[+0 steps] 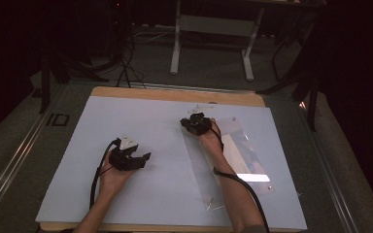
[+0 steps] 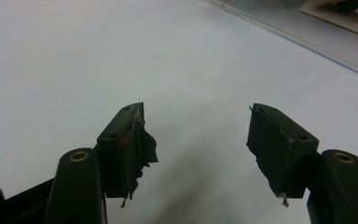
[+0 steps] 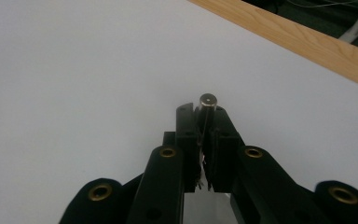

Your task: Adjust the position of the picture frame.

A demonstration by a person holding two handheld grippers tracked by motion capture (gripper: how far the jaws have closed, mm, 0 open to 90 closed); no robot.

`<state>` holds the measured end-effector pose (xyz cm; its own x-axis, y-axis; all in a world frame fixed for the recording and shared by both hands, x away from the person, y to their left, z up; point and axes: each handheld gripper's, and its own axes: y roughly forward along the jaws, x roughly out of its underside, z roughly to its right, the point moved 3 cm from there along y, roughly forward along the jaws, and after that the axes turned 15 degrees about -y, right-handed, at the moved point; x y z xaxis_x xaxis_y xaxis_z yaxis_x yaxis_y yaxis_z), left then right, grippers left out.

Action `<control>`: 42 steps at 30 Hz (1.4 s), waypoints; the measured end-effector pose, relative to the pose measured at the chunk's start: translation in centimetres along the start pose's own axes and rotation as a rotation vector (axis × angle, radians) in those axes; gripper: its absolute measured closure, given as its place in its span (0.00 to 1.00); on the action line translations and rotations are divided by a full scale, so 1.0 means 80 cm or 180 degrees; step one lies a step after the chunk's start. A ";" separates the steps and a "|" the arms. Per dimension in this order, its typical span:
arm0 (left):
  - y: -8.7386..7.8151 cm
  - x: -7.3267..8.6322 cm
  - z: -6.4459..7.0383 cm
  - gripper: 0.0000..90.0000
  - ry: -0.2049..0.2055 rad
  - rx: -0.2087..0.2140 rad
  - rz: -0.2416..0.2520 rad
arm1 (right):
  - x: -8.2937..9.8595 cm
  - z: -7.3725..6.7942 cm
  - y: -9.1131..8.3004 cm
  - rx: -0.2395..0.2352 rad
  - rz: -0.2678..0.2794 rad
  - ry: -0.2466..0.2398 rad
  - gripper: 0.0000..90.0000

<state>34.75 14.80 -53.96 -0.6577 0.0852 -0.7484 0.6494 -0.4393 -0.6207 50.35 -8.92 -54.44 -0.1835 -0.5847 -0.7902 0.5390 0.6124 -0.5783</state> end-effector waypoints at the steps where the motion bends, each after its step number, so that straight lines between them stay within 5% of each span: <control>1: 0.000 0.000 0.000 0.41 0.0000 0.0002 -0.0001 | -0.001 -0.001 0.000 0.0031 -0.0027 -0.0026 0.95; 10: -0.001 0.001 0.005 0.41 0.0008 0.0077 -0.0017 | -0.005 0.024 -0.009 0.0276 -0.0087 0.0112 0.95; 15: 0.000 0.003 0.021 0.41 0.0054 0.0197 -0.0033 | 0.002 0.033 0.000 0.0267 -0.0199 0.0195 0.95; 22: 0.002 0.011 0.073 0.42 0.0219 0.0557 -0.0076 | 0.003 0.035 0.000 0.0251 -0.0177 0.0191 0.95; 30: 0.016 0.027 0.131 0.42 0.0576 0.0921 -0.0209 | 0.006 0.060 -0.006 0.0480 -0.0218 0.0365 0.95; 35: 0.023 0.034 0.164 0.47 0.0538 0.1430 -0.0179 | 0.010 0.063 -0.002 0.0406 -0.0253 0.0364 0.95; 39: 0.034 0.043 0.188 0.49 0.0745 0.1546 -0.0280 | 0.009 0.062 -0.003 0.0411 -0.0285 0.0369 0.95; 42: 0.043 0.051 0.199 0.52 0.0771 0.1621 -0.0350 | 0.009 0.062 -0.003 0.0398 -0.0287 0.0373 0.95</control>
<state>28.24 -0.57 -55.40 -0.5658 0.3309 -0.7552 0.2770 -0.7865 -0.5521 54.20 -12.15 -53.88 -0.3264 -0.5638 -0.7587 0.6127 0.4850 -0.6240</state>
